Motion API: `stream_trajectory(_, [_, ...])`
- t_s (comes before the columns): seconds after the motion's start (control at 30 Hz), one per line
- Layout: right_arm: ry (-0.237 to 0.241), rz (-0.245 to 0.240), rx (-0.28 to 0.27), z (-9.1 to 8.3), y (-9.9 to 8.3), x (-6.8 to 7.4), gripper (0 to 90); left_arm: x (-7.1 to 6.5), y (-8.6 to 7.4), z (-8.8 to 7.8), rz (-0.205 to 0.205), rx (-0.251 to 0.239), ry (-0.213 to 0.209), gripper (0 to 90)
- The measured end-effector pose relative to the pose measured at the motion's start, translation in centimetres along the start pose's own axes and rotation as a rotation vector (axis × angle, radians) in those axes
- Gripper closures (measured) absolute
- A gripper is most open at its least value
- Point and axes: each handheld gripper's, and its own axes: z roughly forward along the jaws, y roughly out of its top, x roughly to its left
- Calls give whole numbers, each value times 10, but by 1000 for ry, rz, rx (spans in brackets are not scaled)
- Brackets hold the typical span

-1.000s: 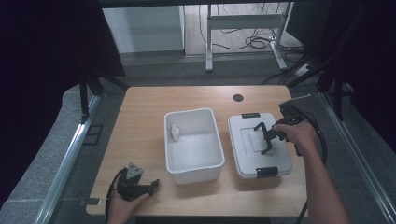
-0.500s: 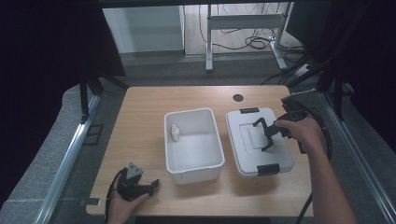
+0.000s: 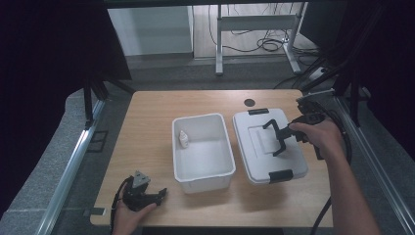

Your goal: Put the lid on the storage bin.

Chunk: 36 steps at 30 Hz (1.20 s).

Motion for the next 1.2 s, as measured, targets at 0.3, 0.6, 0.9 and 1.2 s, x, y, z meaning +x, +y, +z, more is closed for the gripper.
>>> stream_trajectory(0.3, [23, -6, -12, -7, -1, 5, 846, 0, 0, 0, 1, 1, 0, 129])
stream_trajectory(0.6, [51, -4, -6, -7, 1, 11, 846, 0, 0, 0, 0, 1, 1, 129])
stream_trajectory(0.9, [53, 6, -6, -7, 5, 27, 845, 0, 0, 0, -1, 0, 1, 127])
stream_trajectory(1.2, [58, -4, 0, 0, 12, 49, 845, 0, 0, 0, 4, 5, 2, 128])
